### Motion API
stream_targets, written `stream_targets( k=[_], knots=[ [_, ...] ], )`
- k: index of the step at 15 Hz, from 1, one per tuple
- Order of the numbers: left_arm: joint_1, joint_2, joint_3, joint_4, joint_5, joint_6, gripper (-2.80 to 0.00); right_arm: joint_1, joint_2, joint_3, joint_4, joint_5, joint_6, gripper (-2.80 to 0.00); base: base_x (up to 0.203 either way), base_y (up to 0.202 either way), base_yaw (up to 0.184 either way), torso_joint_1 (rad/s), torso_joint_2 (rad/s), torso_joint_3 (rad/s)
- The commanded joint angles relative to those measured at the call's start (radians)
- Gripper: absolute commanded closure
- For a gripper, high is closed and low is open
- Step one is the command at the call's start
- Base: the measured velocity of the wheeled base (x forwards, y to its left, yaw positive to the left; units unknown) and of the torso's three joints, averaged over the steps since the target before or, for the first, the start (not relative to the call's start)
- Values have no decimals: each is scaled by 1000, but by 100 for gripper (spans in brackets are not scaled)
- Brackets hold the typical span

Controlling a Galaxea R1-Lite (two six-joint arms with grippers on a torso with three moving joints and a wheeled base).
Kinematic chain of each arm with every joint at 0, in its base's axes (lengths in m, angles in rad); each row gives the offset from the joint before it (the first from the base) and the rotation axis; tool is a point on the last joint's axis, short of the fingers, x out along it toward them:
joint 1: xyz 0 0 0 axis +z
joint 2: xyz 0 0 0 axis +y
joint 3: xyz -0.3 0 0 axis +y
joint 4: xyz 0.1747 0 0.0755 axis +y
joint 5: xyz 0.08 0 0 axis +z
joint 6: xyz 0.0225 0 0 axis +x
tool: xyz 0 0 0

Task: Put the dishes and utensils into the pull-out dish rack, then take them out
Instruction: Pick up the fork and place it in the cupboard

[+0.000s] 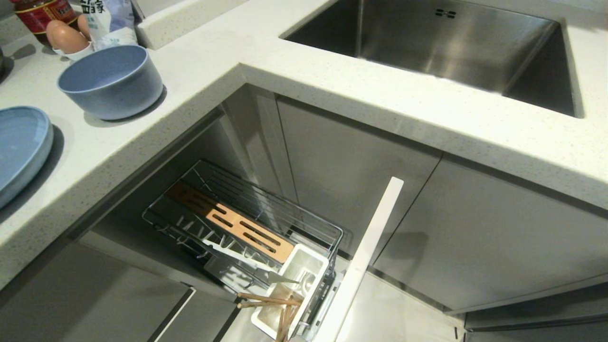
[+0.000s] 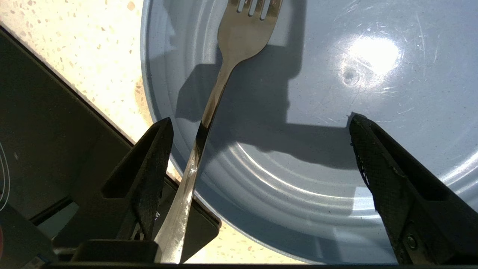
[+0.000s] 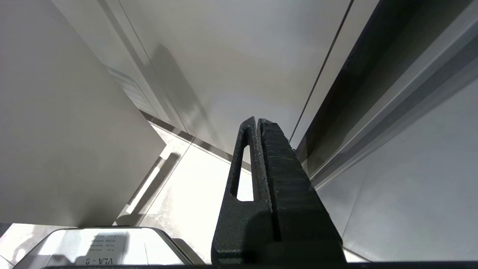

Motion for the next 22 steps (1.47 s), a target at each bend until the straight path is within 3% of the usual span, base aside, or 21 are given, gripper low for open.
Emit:
stream_targets(
  k=[1, 9, 13, 22],
  knots=[
    [-6, 9, 1, 9, -1, 2, -280, 0, 0, 0, 0, 0, 0, 0, 0, 0, 0, 0, 0, 0],
    [-39, 23, 1, 11, -48, 2, -280, 0, 0, 1, 0, 0, 0, 0, 0, 0, 0, 0, 0, 0],
    [-55, 24, -1, 11, -108, 3, -280, 0, 0, 1, 0, 0, 0, 0, 0, 0, 0, 0, 0, 0],
    [-56, 20, -2, 30, -96, 3, -280, 0, 0, 0, 0, 0, 0, 0, 0, 0, 0, 0, 0, 0]
  ],
)
